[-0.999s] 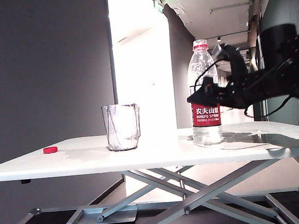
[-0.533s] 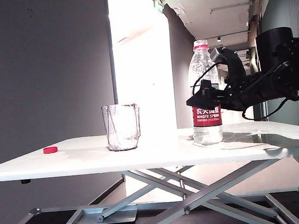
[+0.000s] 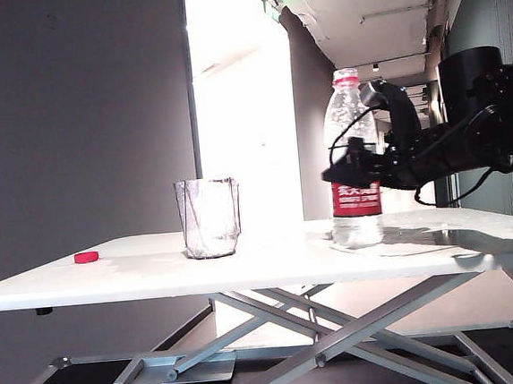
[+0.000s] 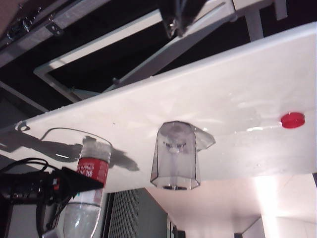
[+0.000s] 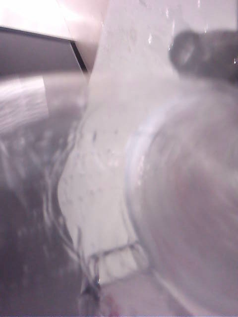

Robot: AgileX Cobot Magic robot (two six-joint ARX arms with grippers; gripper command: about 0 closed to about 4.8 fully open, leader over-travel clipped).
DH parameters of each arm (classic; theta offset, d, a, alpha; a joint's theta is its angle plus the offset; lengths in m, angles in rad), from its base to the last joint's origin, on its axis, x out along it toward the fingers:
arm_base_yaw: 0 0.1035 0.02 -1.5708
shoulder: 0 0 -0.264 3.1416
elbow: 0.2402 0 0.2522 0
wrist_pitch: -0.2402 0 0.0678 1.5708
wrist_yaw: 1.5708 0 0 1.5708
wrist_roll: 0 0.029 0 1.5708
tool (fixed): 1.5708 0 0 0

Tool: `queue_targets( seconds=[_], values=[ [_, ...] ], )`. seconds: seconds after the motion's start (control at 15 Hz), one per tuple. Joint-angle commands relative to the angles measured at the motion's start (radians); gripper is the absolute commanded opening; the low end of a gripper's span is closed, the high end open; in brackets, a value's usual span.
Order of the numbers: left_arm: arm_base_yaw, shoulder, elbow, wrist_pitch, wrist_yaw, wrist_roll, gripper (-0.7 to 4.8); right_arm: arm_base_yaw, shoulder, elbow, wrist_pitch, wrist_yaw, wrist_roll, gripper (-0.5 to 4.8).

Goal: Pick up the mineral water bottle on the table and pour water into the mug until it's half full.

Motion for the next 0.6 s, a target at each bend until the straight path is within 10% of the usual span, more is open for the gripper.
queue_targets(
  seconds=[0.07, 0.6],
  values=[
    [0.0, 0.001, 0.002, 0.0, 0.001, 0.005, -0.05, -0.003, -0.006, 0.003, 0.013, 0.003, -0.001, 2.82],
    [0.0, 0.001, 0.002, -0.003, 0.002, 0.016, -0.05, -0.003, -0.006, 0.003, 0.014, 0.003, -0.001, 1.88]
  ],
)
